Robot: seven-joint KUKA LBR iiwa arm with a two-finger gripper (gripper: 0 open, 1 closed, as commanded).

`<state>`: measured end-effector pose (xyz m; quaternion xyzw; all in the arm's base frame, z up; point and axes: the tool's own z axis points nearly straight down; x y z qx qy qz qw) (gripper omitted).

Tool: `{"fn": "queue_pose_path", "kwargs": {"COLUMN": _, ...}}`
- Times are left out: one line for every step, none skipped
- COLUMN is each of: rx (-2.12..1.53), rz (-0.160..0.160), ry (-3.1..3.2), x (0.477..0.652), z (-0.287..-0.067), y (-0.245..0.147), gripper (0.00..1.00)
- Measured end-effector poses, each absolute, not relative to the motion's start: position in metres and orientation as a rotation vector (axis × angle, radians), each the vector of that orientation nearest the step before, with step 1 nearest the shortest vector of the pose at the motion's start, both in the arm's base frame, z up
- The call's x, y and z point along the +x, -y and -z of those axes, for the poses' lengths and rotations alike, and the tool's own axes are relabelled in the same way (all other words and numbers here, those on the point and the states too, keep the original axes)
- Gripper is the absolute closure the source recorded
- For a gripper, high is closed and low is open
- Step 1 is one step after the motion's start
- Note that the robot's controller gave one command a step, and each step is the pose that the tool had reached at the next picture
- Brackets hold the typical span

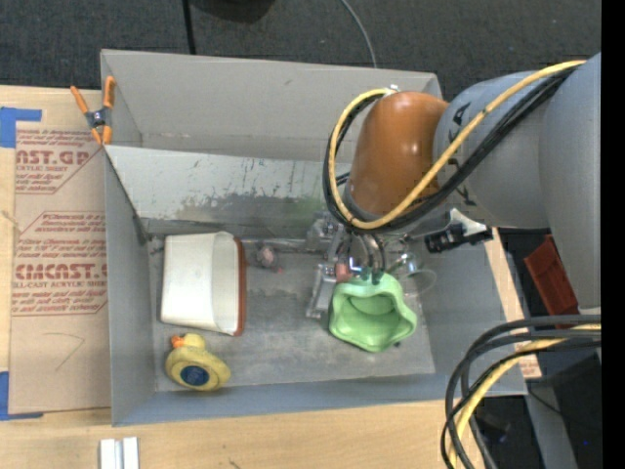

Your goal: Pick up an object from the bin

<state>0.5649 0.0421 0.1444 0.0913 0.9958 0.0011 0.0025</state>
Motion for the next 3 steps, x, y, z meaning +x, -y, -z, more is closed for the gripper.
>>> {"fn": "queue_pose_path", "kwargs": {"rx": 0.304, "rz": -0.002, "ry": -3.127, "x": 0.554, "z": -0.124, "y": -0.019, "gripper": 0.00}}
{"fn": "queue_pose_path", "kwargs": {"rx": 0.527, "rz": -0.003, "ry": -3.097, "x": 0.556, "z": -0.114, "y": -0.008, "gripper": 0.00}}
{"fn": "queue_pose_path", "kwargs": {"rx": 0.220, "rz": -0.003, "ry": -3.132, "x": 0.542, "z": -0.099, "y": 0.014, "gripper": 0.00}}
